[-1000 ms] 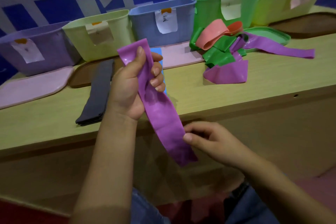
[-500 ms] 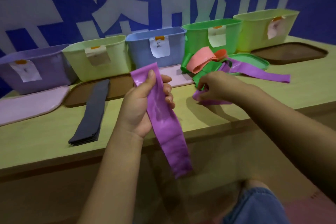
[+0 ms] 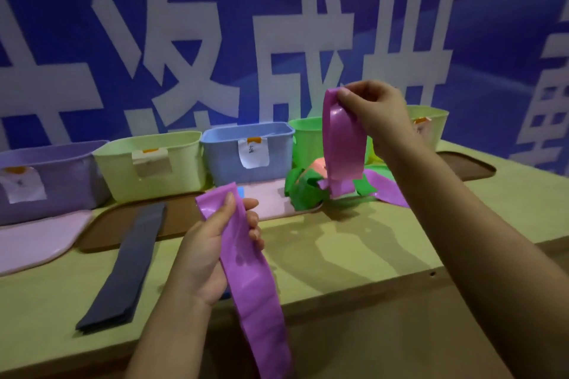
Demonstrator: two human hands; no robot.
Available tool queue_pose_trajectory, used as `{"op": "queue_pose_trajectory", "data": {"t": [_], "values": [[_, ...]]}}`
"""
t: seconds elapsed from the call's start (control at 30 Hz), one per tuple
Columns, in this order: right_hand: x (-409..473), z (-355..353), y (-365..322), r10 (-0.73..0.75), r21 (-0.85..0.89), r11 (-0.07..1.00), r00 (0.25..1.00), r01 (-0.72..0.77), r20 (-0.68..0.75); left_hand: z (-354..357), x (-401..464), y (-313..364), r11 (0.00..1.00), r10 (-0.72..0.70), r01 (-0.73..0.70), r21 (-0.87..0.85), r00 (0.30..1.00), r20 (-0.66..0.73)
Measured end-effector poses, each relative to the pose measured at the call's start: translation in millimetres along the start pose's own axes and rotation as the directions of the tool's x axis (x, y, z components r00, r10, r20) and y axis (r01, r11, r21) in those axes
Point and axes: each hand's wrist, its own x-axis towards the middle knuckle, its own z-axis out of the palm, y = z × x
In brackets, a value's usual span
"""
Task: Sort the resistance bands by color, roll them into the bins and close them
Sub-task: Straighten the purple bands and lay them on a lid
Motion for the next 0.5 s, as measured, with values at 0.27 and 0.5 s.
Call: {"op": "queue_pose_trajectory", "data": {"t": [0.27, 0.5], "values": [[25.6, 14.0, 4.4, 0.045, 0.001, 0.999, 0.997, -0.045, -0.061, 1.1, 0.1, 3.2, 0.999, 0.037, -0.037, -0.001, 0.998, -0.058], [24.8, 29.1, -8.9, 0.077, 0.078, 0.994, 0.997, -0.078, 0.019, 0.9, 4.1, 4.6, 0.994, 0.104, -0.1, 0.042, 0.988, -0.111]]}}
